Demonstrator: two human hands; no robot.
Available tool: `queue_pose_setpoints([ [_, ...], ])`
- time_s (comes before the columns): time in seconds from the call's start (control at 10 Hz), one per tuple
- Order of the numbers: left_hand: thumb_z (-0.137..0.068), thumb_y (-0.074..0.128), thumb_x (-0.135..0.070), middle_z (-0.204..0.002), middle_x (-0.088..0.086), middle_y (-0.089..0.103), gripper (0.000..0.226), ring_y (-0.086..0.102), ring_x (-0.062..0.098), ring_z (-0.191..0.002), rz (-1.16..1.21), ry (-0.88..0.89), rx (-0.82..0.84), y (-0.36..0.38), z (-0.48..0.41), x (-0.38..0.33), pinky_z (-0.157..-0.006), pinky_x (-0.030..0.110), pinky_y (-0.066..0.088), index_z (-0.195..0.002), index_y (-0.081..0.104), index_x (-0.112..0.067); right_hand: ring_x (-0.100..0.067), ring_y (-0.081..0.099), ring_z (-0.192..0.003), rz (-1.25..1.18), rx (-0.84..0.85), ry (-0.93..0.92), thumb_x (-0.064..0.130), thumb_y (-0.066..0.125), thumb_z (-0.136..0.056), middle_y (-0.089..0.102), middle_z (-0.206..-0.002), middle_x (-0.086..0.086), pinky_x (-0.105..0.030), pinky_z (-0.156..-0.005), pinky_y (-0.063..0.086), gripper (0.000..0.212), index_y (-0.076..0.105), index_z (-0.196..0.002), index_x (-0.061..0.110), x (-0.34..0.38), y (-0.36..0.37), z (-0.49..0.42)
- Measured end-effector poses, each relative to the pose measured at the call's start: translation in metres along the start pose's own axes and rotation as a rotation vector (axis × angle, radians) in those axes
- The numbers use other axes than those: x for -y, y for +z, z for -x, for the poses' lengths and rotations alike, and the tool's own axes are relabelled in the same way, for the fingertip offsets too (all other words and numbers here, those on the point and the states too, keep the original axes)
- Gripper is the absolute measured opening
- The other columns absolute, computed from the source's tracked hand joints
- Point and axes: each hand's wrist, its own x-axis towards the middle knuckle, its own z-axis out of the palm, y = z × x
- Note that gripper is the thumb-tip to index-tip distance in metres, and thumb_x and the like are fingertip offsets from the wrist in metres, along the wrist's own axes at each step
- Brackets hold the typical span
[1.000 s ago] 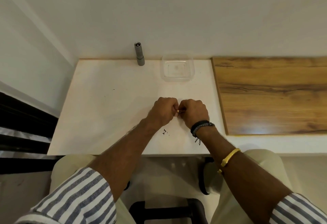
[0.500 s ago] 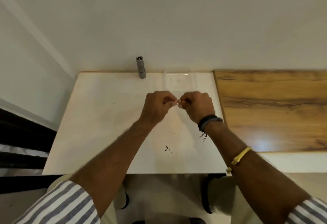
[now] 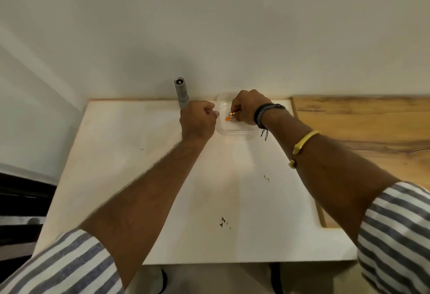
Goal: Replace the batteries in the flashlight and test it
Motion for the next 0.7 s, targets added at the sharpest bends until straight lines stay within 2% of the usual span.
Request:
queue_pose_setpoints([
  [0.1, -0.084, 0.077, -0.021, -0.103, 0.007, 0.077, 0.025, 0.07, 0.022, -0.098, -0.019, 0.031, -0.006, -0.001, -0.002, 0.003, -0.092, 0.028, 0.052, -0.107, 0.077, -0.011, -0.026, 0.067, -0.1, -0.009, -0.012, 0.006, 0.026, 0.083, -0.082, 0.07, -0.109, -0.004, -0.04, -0.092, 0.058, 0.026, 0.074, -0.106, 0.02, -0.001, -0.005, -0.004],
  [0.3, -0.085, 0.076, -0.022, -0.103, 0.008, 0.077, 0.024, 0.071, 0.024, -0.097, 0.0, 0.034, -0.025, -0.007, 0.005, 0.0, -0.094, 0.035, 0.054, -0.106, 0.077, -0.009, -0.029, 0.067, -0.097, -0.06, -0.224, 0.032, 0.009, 0.063, -0.091, 0.068, -0.111, -0.007, -0.038, -0.087, 0.058, 0.023, 0.074, -0.1, 0.027, 0.0, -0.011, 0.009],
  [0.4, -0.084, 0.075, -0.022, -0.099, 0.006, 0.078, 0.021, 0.072, 0.022, -0.095, 0.03, 0.037, -0.039, -0.015, 0.016, -0.005, -0.091, 0.032, 0.054, -0.103, 0.078, -0.012, -0.029, 0.068, -0.097, -0.135, -0.281, 0.067, 0.009, 0.061, -0.09, 0.072, -0.105, -0.006, -0.037, -0.085, 0.058, 0.025, 0.075, -0.097, 0.028, 0.003, -0.01, 0.03],
  [0.5, -0.086, 0.074, -0.021, -0.097, 0.006, 0.078, 0.019, 0.072, 0.021, -0.093, 0.021, 0.059, -0.04, -0.027, 0.033, -0.009, -0.086, 0.022, 0.049, -0.102, 0.078, -0.012, -0.03, 0.066, -0.097, -0.171, -0.324, 0.092, 0.012, 0.061, -0.092, 0.074, -0.104, -0.006, -0.035, -0.079, 0.055, 0.023, 0.075, -0.101, 0.027, 0.011, -0.01, 0.061],
  [0.6, -0.089, 0.071, -0.019, -0.1, 0.009, 0.078, 0.019, 0.073, 0.024, -0.094, 0.023, 0.138, -0.068, -0.042, 0.057, -0.015, -0.089, 0.026, 0.052, -0.104, 0.077, -0.009, -0.029, 0.068, -0.098, -0.23, -0.418, 0.095, 0.016, 0.06, -0.094, 0.075, -0.107, -0.003, -0.037, -0.081, 0.057, 0.022, 0.074, -0.108, 0.026, 0.019, -0.007, 0.096],
  [0.7, -0.094, 0.064, -0.021, -0.106, 0.01, 0.077, 0.023, 0.072, 0.027, -0.1, -0.007, 0.234, -0.088, -0.056, 0.085, -0.021, -0.093, 0.039, 0.055, -0.11, 0.075, -0.008, -0.026, 0.069, -0.104, -0.32, -0.494, 0.084, 0.018, 0.06, -0.095, 0.074, -0.114, 0.0, -0.041, -0.087, 0.057, 0.026, 0.071, -0.117, 0.026, 0.028, -0.005, 0.131],
])
